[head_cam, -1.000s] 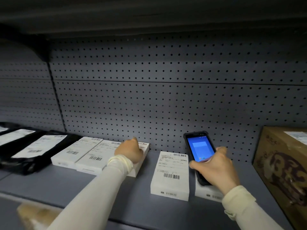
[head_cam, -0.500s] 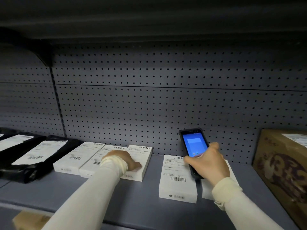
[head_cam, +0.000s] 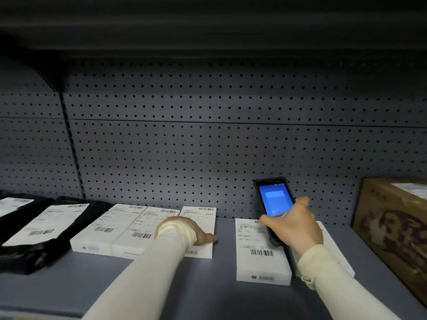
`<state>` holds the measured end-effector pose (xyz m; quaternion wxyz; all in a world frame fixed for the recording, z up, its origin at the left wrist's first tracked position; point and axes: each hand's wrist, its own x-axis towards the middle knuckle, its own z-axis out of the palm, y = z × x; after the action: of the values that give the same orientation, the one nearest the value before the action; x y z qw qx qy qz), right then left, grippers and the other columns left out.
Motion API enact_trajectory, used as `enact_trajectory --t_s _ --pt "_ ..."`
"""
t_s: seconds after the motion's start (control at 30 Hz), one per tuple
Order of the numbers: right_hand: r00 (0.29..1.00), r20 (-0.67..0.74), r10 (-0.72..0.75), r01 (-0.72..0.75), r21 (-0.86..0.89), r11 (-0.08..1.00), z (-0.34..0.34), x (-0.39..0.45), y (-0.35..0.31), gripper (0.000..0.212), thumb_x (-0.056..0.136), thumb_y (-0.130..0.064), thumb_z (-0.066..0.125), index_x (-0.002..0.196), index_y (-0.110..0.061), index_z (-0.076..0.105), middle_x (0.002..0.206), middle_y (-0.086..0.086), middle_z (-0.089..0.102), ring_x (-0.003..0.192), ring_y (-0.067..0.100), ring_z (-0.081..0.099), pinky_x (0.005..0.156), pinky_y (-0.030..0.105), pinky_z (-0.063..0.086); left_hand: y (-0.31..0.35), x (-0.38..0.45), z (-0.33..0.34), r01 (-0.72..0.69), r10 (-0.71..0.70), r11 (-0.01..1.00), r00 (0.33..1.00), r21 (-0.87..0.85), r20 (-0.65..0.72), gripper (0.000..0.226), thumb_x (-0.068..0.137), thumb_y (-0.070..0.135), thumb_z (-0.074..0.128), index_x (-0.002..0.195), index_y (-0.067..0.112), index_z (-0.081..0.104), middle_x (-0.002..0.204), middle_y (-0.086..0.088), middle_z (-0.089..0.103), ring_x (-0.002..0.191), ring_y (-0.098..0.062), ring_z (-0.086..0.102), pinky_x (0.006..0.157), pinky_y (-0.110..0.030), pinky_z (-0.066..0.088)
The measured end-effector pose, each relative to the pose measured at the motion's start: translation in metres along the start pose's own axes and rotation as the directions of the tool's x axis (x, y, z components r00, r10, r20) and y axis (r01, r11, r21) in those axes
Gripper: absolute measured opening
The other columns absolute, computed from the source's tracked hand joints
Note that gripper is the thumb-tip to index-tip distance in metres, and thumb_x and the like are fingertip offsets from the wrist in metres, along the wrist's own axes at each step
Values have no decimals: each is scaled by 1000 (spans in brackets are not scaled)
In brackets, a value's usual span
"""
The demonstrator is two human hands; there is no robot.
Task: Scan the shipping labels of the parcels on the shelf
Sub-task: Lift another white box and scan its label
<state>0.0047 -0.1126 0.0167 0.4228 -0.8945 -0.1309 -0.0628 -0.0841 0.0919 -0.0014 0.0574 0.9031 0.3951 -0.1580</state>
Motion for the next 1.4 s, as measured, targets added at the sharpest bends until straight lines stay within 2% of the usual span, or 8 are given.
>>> enact_trajectory --t_s 0.3,0.63,0.83,0.97,1.1,1.23,1.3,1.4 --pt "1000 -21 -2 1 -3 1000 -4 3 4 61 65 -35 77 97 -13 31 83 -1 67 84 22 61 68 34 50 9 2 0 44 -43 998 999 -49 12 93 59 82 43 132 25 50 139 1 50 126 -24 47 103 -38 37" --pt "1000 -11 -17 18 18 1000 -6 0 10 60 66 -35 79 97 -12 33 81 -3 66 78 19 59 62 32 46 9 -4 2 16 -26 992 996 -125 -83 77 67 71 50 127 23 54 146 2 42 128 -20 45 99 -32 40" --pt "1000 -13 -24 24 23 999 -10 0 15 61 64 -35 79 98 -11 34 81 -2 67 79 21 62 64 34 50 15 -10 -1 35 -55 991 986 -127 -160 89 59 73 59 127 16 51 128 -7 50 121 -25 45 94 -29 42" --pt "1000 -16 -16 16 28 999 -11 1 21 65 65 -37 79 96 -14 27 88 0 67 85 23 61 65 34 48 14 -13 2 80 -135 950 977 -302 -164 109 47 69 74 125 3 35 104 -4 48 110 -23 53 84 -28 46" --pt "1000 -1 -14 14 20 1000 -10 1 27 65 64 -41 79 97 -14 29 90 2 67 86 23 62 65 34 50 4 -1 6 46 -106 912 986 -407 -127 119 32 78 67 128 11 44 113 0 48 116 -22 53 96 -29 44" --pt "1000 12 -17 17 18 1000 -8 2 28 65 63 -40 80 97 -15 30 89 1 67 83 22 62 60 32 45 -12 -4 -1 -20 -72 897 979 -442 -189 47 77 44 63 109 10 59 106 -4 60 108 -22 59 77 -23 42" --pt "1000 16 -20 20 12 1000 -7 2 28 65 64 -40 80 96 -16 29 89 1 67 82 22 61 58 31 43 -15 -3 -2 -32 -47 901 984 -433 -171 48 84 40 62 121 10 54 120 -5 60 115 -23 56 87 -24 42" --pt "999 25 -25 25 -3 1000 -5 3 29 66 64 -41 80 97 -15 29 90 1 67 83 22 62 56 30 41 -12 -5 1 -44 -5 908 993 -417 -116 72 80 58 60 132 11 46 136 -2 52 124 -23 50 99 -25 37"
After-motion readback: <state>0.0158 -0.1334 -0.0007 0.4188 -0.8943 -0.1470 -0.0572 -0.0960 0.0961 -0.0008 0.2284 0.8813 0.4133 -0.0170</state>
